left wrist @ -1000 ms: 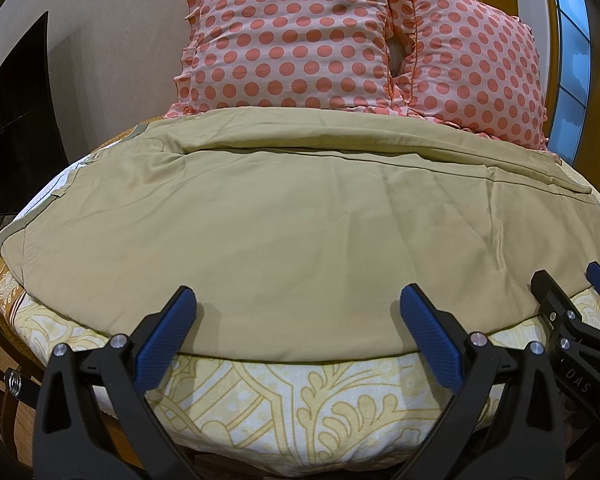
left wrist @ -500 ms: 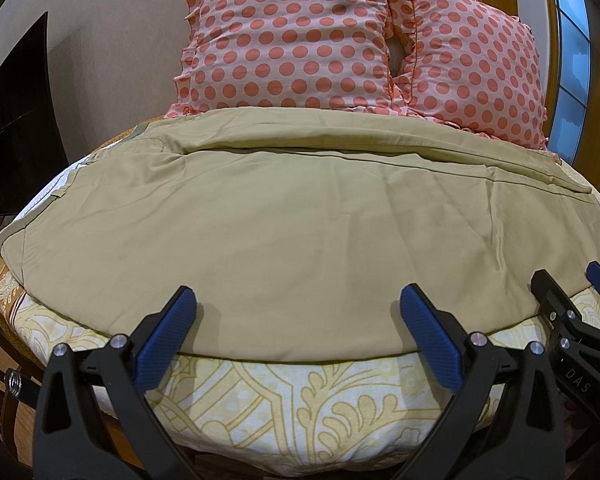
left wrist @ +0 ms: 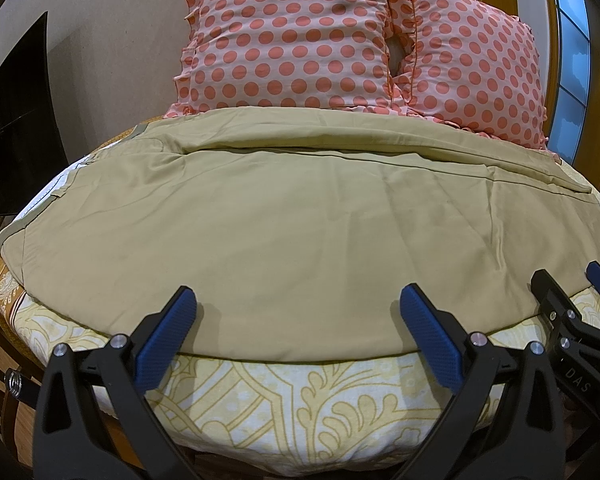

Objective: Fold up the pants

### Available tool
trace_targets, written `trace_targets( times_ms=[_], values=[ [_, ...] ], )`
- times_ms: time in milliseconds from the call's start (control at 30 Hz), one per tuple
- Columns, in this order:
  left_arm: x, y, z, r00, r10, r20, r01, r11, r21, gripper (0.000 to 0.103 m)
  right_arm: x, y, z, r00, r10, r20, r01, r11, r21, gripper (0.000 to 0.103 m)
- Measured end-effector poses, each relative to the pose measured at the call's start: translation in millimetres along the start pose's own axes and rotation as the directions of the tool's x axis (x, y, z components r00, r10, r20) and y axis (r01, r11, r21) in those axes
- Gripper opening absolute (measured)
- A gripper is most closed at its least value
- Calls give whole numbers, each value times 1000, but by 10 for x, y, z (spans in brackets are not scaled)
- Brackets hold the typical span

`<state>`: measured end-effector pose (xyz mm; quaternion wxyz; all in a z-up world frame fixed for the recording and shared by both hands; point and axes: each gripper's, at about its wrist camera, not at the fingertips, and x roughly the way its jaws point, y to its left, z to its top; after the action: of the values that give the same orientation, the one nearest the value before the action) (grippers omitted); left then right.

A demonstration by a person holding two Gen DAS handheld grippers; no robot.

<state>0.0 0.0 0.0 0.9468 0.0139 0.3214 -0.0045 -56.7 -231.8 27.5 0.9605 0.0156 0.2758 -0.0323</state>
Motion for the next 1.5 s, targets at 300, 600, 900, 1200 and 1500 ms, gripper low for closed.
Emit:
trace_targets(
  times_ms=[300,600,900,1200,1500],
  values=[
    [0,0,0,1000,0,0,0,1000,0,101,1,-1,2,1000,0,0,0,1000,0,102],
    [0,0,0,1000,0,-1,0,1000,0,101,-1,0,3,1000,0,0,0,1000,0,102],
    [0,0,1,1000,0,-1,0,1000,0,101,0,2,2,1000,1,0,-1,1000,1,102],
    [2,0,3,1000,-1,-7,1,1000,1,101,2,-55,54,1000,22,-19,-22,1000,-11,102],
    [-63,171,445,1000,-7,18,8,999,-53,101,192,-738,859,998,-3,-66,7,999,54,102]
  ],
)
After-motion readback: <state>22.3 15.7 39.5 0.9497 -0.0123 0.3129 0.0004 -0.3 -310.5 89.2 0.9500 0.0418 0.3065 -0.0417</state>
